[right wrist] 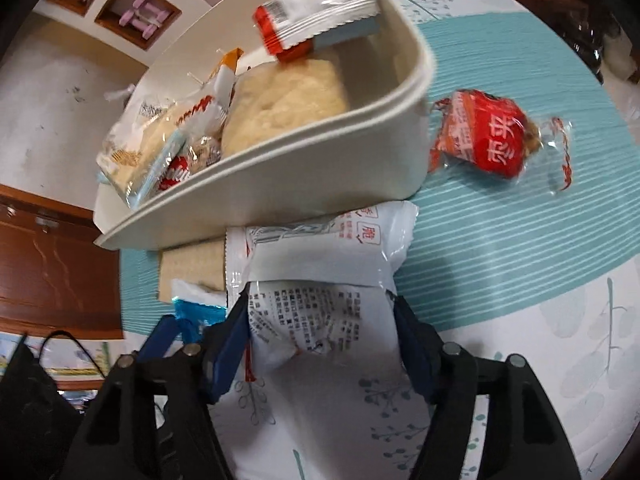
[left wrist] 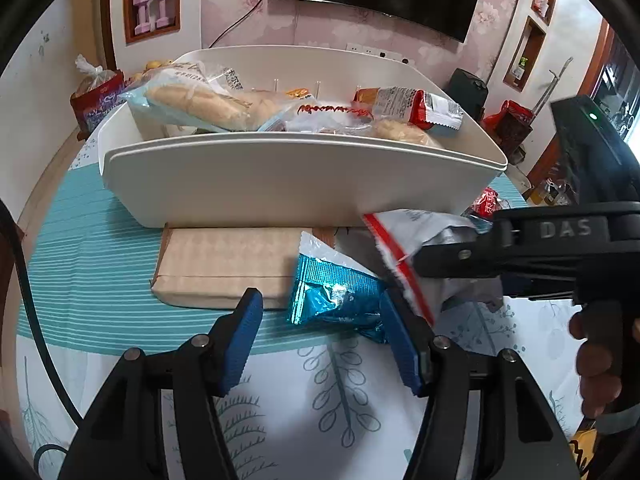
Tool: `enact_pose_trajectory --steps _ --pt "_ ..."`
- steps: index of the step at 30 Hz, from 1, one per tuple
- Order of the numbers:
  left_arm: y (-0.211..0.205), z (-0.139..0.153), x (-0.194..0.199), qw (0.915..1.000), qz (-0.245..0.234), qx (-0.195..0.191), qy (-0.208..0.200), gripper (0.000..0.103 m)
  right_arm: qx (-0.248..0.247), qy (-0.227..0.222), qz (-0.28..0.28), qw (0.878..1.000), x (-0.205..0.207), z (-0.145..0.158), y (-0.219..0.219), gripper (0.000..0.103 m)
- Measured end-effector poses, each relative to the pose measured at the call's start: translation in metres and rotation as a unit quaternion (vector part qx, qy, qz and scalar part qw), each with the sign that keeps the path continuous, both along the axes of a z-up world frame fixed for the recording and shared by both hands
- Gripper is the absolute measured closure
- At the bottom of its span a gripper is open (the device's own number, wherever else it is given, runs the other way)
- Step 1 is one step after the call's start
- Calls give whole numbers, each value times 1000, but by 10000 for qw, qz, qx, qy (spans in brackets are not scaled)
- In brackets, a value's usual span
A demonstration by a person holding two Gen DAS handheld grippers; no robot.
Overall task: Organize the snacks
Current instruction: 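Grasp the white packet with the right tool while the left approaches the blue foil packet, then grasp the blue foil packet with the left tool while the right holds the white packet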
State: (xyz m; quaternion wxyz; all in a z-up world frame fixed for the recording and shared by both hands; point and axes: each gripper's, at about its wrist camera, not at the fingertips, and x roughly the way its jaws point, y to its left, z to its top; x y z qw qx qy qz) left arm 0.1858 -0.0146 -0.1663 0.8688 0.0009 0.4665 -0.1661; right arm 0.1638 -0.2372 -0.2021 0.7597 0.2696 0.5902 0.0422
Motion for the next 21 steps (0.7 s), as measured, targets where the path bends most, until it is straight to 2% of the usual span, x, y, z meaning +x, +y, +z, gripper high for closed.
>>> enact_pose_trajectory --steps 9,11,15,20,21 --pt "-9 -6 5 9998 -28 165 119 43 -7 -29 -351 9994 -23 6 -33 38" --pt "-11 -8 7 9996 39 217 160 49 -20 -67 -424 9991 -29 11 -42 38" --pt "-13 -12 14 9994 118 -15 315 51 -5 -176 -474 9987 -38 20 -48 38" --pt "-12 -10 17 9988 251 -340 253 75 34 -220 -470 9986 -41 25 -50 38" --pt "-12 -9 17 9987 252 -377 243 76 51 -217 -464 9987 -42 25 -53 38"
